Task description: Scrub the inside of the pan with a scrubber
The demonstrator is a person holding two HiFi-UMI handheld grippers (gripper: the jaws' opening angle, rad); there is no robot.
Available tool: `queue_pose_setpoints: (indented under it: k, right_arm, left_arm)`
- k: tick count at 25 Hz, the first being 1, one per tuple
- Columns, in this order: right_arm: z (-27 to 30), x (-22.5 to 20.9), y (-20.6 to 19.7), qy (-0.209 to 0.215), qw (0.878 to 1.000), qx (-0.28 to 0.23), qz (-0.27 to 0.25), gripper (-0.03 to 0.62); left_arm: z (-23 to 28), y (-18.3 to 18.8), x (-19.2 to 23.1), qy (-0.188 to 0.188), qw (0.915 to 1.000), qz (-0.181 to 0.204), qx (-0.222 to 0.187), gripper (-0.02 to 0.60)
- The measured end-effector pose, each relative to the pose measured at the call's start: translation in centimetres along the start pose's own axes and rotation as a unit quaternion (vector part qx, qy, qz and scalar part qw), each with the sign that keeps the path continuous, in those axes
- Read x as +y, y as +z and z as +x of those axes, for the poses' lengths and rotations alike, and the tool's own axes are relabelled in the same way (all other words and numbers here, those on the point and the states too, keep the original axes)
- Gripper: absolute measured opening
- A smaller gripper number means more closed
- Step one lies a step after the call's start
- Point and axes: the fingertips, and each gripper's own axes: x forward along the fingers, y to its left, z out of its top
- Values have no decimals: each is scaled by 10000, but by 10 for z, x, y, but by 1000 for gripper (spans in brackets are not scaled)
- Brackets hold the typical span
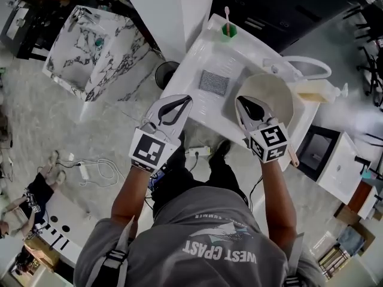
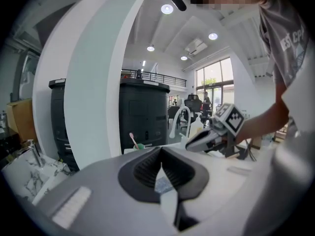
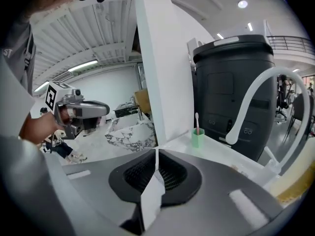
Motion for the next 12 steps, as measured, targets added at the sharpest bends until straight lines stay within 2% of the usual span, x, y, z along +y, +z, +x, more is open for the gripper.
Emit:
queue_pose_setpoints:
  k: [12]
  right_arm:
    - [111,3,-67,340,9934,1058,-291,96]
  left_arm:
    - [-10,-55,20,88,9993,-288,210,3]
